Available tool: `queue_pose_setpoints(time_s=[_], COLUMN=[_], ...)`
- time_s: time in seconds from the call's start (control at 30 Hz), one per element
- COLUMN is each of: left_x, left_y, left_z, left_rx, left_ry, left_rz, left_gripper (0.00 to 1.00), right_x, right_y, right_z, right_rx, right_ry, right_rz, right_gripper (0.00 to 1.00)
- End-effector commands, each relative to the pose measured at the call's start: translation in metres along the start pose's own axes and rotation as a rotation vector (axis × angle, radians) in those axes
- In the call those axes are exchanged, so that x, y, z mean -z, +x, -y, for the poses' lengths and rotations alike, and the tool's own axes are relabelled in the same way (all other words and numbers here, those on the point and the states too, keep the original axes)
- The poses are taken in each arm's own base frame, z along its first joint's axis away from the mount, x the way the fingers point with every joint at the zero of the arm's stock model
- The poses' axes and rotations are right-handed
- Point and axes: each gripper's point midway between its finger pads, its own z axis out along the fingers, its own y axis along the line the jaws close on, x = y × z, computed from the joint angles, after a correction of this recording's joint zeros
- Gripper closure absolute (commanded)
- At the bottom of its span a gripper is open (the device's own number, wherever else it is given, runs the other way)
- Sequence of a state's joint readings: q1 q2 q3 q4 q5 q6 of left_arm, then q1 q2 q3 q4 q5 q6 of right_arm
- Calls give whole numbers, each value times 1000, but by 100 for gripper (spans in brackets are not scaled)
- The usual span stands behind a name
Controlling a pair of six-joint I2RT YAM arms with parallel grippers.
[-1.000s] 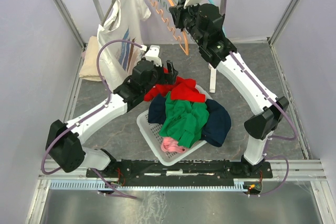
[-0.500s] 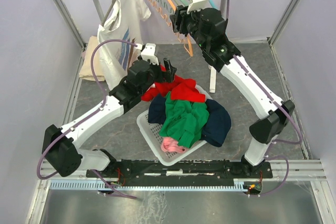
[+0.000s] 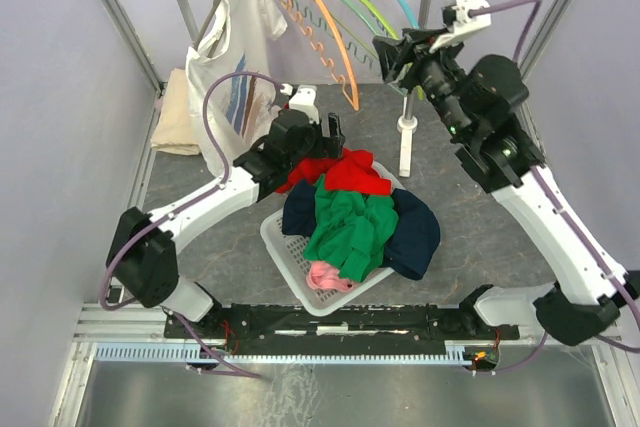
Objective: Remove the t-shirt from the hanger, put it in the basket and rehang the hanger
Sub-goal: Place the hanger on the clothesline, then pick up the T-shirt from the center of the board.
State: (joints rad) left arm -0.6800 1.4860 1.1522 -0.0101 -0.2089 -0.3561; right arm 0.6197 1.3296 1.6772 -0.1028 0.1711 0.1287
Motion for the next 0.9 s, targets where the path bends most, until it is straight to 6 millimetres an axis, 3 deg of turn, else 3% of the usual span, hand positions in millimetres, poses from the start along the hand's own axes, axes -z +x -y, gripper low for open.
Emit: queue_pose_setpoints(time_s=[0.0, 0.4, 0.7, 0.77, 0.87], left_x=[-15, -74, -83, -82, -81], left_y=[-13, 30, 71, 79, 87], left_z=[0, -27, -40, -43, -46], left_rx=[46, 24, 23, 15, 5], left_ry=[-45, -154, -177, -184, -187], left_rz=[15, -124, -247, -266, -291], left_gripper=[3, 1, 1, 9, 39], right_x=[25, 70, 86, 86, 87], right_y=[-19, -13, -3, -1, 1], right_z=[6, 25, 36, 36, 36], right_rx=[3, 20, 21, 20, 18], right_ry=[9, 68, 112, 113, 113], right_rz=[58, 38, 23, 19, 15], right_gripper=[37, 37, 37, 37, 37])
